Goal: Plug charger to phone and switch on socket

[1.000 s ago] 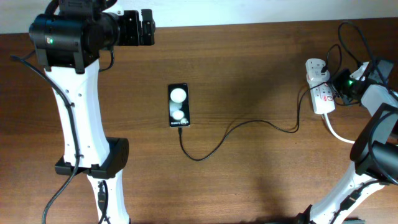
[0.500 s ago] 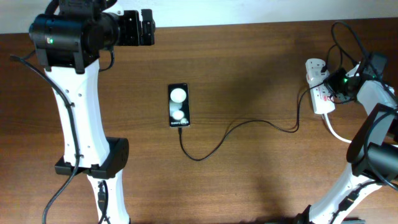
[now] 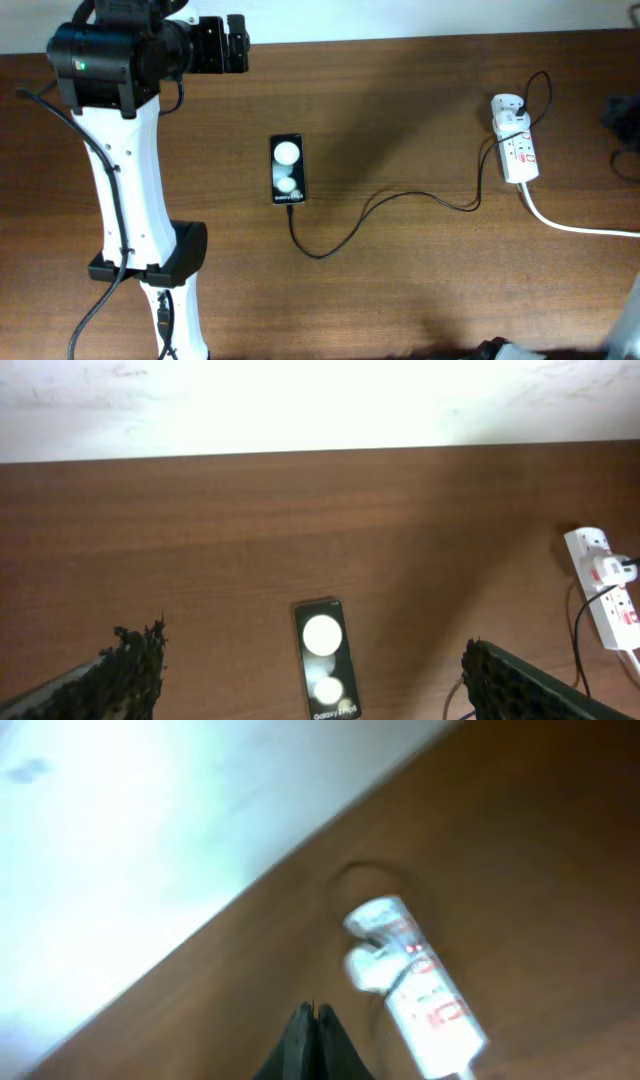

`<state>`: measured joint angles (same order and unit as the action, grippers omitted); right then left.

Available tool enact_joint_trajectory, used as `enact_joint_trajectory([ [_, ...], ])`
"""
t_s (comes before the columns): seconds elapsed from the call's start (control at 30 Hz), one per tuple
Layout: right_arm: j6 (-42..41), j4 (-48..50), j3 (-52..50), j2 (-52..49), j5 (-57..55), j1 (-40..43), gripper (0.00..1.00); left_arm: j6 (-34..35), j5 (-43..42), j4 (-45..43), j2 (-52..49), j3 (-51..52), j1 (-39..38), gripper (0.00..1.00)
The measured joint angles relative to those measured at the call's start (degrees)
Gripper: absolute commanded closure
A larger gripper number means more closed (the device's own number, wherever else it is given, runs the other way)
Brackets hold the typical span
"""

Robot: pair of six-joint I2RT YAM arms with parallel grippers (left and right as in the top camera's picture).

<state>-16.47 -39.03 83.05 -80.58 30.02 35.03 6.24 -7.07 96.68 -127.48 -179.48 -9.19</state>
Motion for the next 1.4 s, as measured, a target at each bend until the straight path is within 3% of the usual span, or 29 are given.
enact_joint_trajectory([
  [0.03, 1.8, -2.8, 0.0, 5.1, 0.8, -3.3, 0.83, 0.0, 0.0, 0.0, 0.0, 0.0, 0.0, 0.01],
  [0.07, 3.4, -6.6, 0.1, 10.7, 1.3, -7.2, 0.7, 0.0, 0.0, -0.1, 0.0, 0.0, 0.0, 0.01],
  [0.1, 4.5, -10.3, 0.1, 16.2, 2.0, -10.5, 0.28, 0.0, 0.0, 0.0, 0.0, 0.0, 0.0, 0.01],
  [0.13, 5.3, -16.7, 0.6, 22.4, 2.2, -13.4, 0.01, 0.0, 0.0, 0.1, 0.0, 0.0, 0.0, 0.01],
  [0.2, 6.2, -27.7, 0.4, 29.7, 2.4, -15.0, 0.01, 0.0, 0.0, -0.1, 0.0, 0.0, 0.0, 0.01],
  [0.3, 6.2, -33.0, 0.4, 37.1, 1.7, -15.1, 0.01, 0.0, 0.0, 0.0, 0.0, 0.0, 0.0, 0.01],
  [0.43, 9.1, -45.9, 0.3, 38.9, -7.1, -15.4, 0.01, 0.0, 0.0, 0.0, 0.0, 0.0, 0.0, 0.01],
  [0.5, 11.2, -46.5, 0.2, 38.9, -9.9, -15.5, 0.01, 0.0, 0.0, 0.0, 0.0, 0.0, 0.0, 0.01],
  [0.57, 13.1, -38.6, -3.0, 41.2, -10.8, -17.7, 0.01, 0.0, 0.0, 0.0, 0.0, 0.0, 0.0, 0.01],
  [0.67, 14.1, -17.2, -16.0, 50.6, -13.2, -24.3, 0.01, 0.0, 0.0, 0.0, 0.0, 0.0, 0.0, 0.01],
  [0.8, 15.0, 17.0, -46.6, 63.3, -15.1, -30.1, 0.01, 0.0, 0.0, 0.0, 0.0, 0.0, 0.0, 0.01],
  [0.9, 15.2, 32.3, -66.2, 71.6, -15.8, -34.5, 0.02, 0.0, 0.0, 0.0, 0.0, 0.0, 0.0, 0.01],
  [1.0, 15.2, 43.2, -79.5, 76.6, -18.1, -37.9, 0.01, 0.0, 0.0, 0.0, 0.0, 0.0, 0.0, 0.01],
  [1.1, 15.1, 40.9, -82.4, 77.4, -18.6, -38.0, 0.01, 0.0, 0.0, 0.0, 0.0, 0.0, 0.0, 0.01],
  [1.13, 15.1, 35.7, -82.4, 77.6, -18.6, -38.1, 0.01, 0.0, 0.0, 0.0, 0.0, 0.0, 0.0, 0.01],
  [1.4, 15.2, 35.8, -82.4, 77.4, -19.1, -38.1, 0.01, 0.0, 0.0, 0.0, 0.0, 0.0, 0.0, 0.01],
])
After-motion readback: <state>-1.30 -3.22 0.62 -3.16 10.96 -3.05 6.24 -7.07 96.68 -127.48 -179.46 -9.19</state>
